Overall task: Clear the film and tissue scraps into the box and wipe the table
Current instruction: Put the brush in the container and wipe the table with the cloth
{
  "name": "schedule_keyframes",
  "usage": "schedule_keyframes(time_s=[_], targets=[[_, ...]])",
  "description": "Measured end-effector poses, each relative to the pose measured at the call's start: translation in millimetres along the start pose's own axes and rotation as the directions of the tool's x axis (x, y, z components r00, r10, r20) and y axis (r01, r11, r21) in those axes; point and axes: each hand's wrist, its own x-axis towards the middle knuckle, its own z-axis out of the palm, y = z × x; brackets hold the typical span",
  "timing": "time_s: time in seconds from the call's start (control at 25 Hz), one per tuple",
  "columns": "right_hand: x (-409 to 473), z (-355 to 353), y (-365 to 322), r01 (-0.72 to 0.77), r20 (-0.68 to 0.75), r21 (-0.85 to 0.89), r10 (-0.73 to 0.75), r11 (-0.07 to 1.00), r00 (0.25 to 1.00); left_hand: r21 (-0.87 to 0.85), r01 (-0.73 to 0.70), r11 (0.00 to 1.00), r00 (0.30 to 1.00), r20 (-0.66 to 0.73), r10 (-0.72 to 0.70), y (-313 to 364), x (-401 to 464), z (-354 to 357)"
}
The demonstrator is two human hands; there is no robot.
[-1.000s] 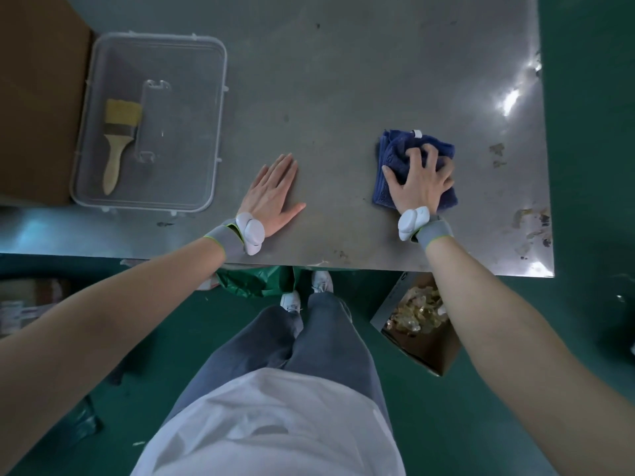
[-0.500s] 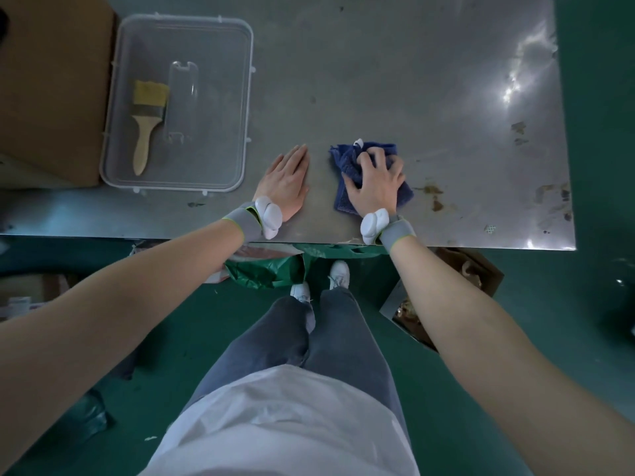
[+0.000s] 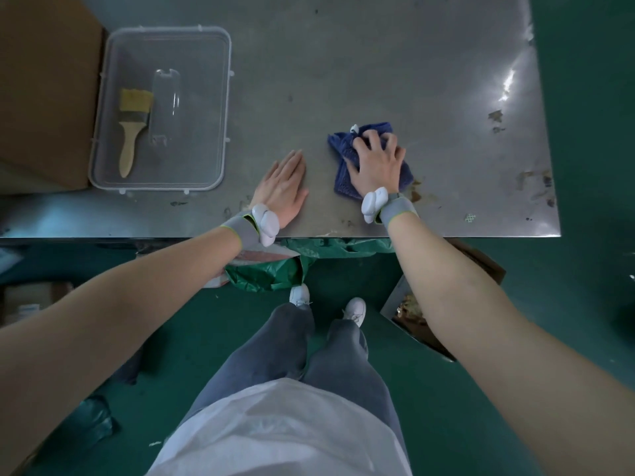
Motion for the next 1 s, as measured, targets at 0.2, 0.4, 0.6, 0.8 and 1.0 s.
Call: schedule_keyframes(time_s=[0.2,0.4,0.6,0.8,1.0], targets=[[8.9,-12.5,42.4,-0.18,0.047,0.011,0.179,0.984,0.983,-0.015,-0.004,1.0,1.0,0.012,0.004,51.8,3.8,10.3],[-10.4,-26.3,101.8,-0.346,0.022,0.011,0.346,0.938,0.938,0.01,0.036,0.999,0.999,0.016,-0.036,75.5,6.4,20.1],[-41.6,-38.1,142.5,-0.418,0.015,-0.001,0.418,0.908,0.908,0.002,0.048,0.999,0.999,-0.01,-0.048,103.9,4.4,30.1],[-83.1,-48.2,173.4,-0.492,0.022,-0.01,0.492,0.871,0.87,0.015,0.02,1.0,1.0,0.001,-0.02,129.7,3.0,36.9],[-116.2,-59.1,190.7,-0.55,0.049,-0.012,0.55,0.835,0.834,0.081,0.028,0.996,0.999,0.039,-0.031,138.0,0.3,41.1]])
